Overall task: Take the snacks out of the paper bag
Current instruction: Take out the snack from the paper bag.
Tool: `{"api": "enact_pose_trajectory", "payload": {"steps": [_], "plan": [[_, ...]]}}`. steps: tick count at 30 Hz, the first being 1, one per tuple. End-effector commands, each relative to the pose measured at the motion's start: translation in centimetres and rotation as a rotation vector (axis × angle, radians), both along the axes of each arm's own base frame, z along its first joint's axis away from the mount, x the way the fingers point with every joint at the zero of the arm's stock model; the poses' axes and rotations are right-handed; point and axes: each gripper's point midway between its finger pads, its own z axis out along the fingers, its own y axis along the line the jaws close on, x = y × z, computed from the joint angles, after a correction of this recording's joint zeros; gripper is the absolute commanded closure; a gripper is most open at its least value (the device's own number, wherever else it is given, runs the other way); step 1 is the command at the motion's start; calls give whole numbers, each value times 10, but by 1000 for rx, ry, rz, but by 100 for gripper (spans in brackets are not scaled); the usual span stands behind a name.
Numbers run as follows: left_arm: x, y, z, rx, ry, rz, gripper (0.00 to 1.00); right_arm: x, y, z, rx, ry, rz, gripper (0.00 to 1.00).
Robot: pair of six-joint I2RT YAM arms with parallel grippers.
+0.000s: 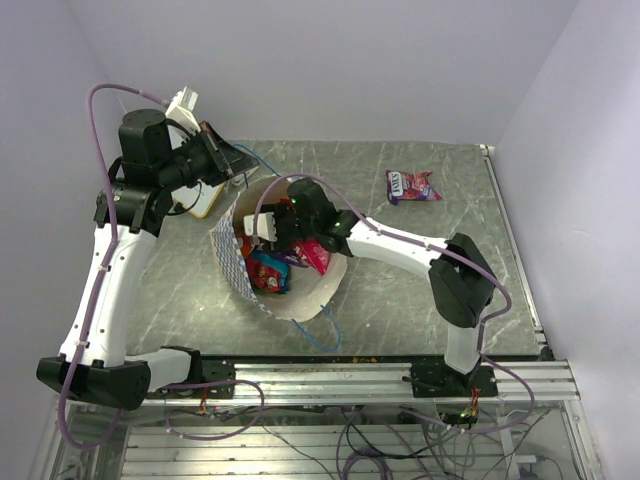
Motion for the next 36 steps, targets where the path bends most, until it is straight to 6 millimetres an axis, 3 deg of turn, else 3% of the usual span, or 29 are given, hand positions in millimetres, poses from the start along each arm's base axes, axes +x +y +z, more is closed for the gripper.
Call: {"api": "enact_pose_trajectory", "payload": {"steps": [1,8,12,20,29,36], "plan": [[-17,-4,32,-26,-105,-60,93,2,15,-8,6,3,53,43],[-18,-4,29,-19,-94,-65,93,1,29,-15,29,43,70,49],[-19,-2,26,0,-85,-60,93,5,31,-8,34,14,49,70],[-14,0,21,26,-66,-47,93,3,22,10,25,-10,33,99],[-7,10,20,91,-52,9,93,-20,-4,79,105,-26,13,100],[-3,11,21,93,-54,16,93,-37,-47,111,99,-18,-66,100]]}}
